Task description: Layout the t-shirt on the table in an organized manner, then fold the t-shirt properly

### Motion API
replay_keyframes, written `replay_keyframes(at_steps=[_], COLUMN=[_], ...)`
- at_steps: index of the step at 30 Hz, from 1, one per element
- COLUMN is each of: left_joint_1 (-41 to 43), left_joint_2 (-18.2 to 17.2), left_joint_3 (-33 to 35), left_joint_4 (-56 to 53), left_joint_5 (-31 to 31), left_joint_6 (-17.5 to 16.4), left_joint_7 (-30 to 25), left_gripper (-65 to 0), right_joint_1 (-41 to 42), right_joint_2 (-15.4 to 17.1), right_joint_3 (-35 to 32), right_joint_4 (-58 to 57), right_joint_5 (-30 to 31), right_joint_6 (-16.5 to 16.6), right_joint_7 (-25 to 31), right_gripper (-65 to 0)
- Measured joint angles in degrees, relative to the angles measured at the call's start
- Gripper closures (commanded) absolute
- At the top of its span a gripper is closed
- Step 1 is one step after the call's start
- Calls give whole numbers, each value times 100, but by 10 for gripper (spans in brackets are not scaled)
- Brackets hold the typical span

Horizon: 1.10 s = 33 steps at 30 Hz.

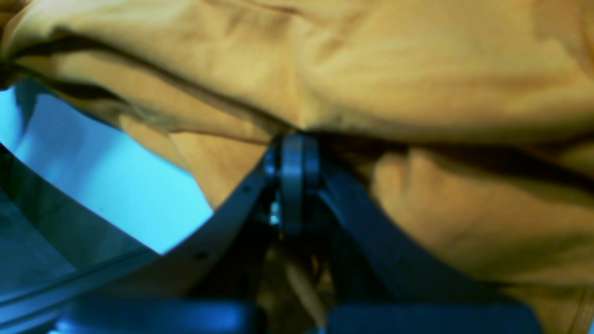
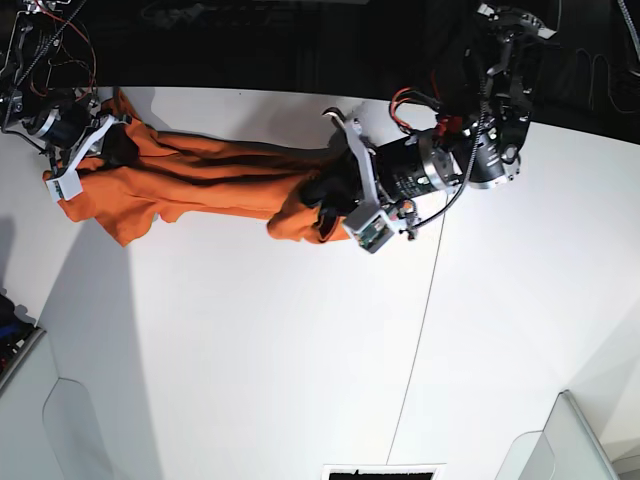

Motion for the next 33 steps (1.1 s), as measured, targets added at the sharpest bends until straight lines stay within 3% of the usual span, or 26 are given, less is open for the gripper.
replay_keyframes(at_steps=[6,13,14,16,18,28,33], left_joint_1=[-525,-745,-750,-758,-765,-1029,-1034], left_joint_2=[640,962,999,1043,1075,1084,1073], left_joint_3=[566,1049,1054,1054,1054,999,929], left_joint_4=[-1342,-2041,-2076,-2090,-2092,-1408,-896], left_joint_5=[323,621,651,640,595,-173,-741], left_joint_6=[22,20,20,20,20,-2,-380], left_joint_7=[-22,-332,-323,-323,-356,11,310], left_gripper=[0,0,-36,-198,-303,-308,-308], right_joint_1=[0,0,0,0,0,0,-2], right_joint_2=[0,0,0,0,0,0,0], right_joint_3=[0,0,0,0,0,0,0], right_joint_4=[-4,-4,-4,-4,-4,-11,-11], right_joint_5=[2,2,2,2,2,24,24], right_joint_6=[0,0,-2,-2,-2,-2,-2], right_joint_7=[4,9,9,7,15,24,26], right_gripper=[0,0,0,0,0,0,0])
